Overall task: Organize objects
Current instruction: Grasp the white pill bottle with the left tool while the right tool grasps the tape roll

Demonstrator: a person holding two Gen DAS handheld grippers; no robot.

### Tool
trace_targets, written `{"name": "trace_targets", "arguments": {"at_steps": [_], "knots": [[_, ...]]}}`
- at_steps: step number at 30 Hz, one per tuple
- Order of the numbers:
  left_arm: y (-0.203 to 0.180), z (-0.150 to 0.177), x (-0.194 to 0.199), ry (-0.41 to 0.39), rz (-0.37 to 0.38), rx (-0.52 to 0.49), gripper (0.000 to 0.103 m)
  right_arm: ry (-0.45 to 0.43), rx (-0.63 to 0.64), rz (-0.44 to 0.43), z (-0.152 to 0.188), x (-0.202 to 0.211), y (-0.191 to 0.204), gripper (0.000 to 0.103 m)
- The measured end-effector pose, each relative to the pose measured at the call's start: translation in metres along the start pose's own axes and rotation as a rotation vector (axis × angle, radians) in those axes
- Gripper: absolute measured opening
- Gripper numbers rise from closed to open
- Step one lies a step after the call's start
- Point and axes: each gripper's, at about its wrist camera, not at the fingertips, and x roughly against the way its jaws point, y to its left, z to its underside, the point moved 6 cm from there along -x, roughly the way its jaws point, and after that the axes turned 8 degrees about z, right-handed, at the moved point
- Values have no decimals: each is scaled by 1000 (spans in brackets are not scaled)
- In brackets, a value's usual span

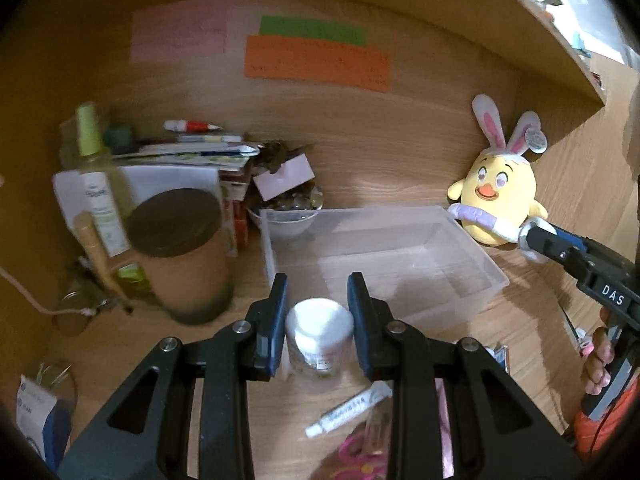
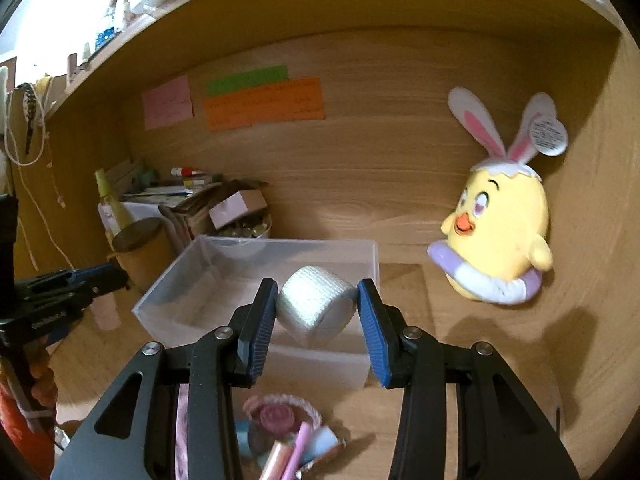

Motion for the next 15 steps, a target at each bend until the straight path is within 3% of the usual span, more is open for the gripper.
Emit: {"name": "trace_targets", "arguments": {"at_steps": [8,15], "knots": [[6,-11,-44,88,70,42,29,130,35,-21,6,-55,12,38],[2,-5,-78,166,74,13,29,247,72,-11,24,-97,19,38]]}}
